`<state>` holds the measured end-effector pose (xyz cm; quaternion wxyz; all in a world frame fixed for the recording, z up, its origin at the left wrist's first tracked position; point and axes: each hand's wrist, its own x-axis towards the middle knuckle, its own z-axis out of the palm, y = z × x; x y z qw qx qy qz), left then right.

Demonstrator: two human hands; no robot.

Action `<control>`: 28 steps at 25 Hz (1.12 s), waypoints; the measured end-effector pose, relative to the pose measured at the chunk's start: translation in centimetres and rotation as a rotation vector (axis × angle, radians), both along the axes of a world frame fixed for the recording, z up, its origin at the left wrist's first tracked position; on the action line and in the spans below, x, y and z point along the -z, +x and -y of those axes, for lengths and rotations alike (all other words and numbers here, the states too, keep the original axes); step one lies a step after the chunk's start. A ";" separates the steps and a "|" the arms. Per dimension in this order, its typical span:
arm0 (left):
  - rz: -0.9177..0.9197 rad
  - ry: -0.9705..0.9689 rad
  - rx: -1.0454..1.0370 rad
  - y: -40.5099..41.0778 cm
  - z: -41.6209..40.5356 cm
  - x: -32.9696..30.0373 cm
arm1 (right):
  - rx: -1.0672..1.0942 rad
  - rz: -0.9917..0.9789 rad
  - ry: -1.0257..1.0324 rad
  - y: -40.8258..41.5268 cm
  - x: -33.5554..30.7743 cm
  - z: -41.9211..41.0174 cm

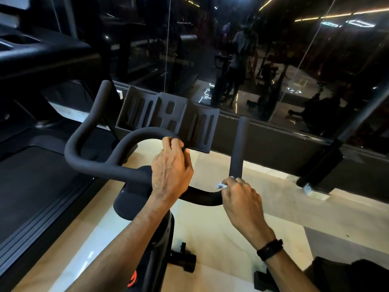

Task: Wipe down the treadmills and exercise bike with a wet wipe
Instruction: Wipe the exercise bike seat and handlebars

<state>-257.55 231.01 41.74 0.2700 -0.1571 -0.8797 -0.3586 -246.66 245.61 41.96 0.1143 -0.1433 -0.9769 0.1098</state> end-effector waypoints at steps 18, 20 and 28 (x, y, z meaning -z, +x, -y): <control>0.260 0.218 -0.074 0.7 0.4 -1.6 | -0.078 -0.325 -0.745 0.8 3.2 7.2; 0.250 0.201 -0.069 0.8 0.3 -1.6 | -0.035 -0.328 -0.625 1.5 3.9 4.4; 0.201 0.157 -0.088 0.9 0.0 -1.5 | 0.132 -0.556 -0.612 1.9 4.0 -1.9</control>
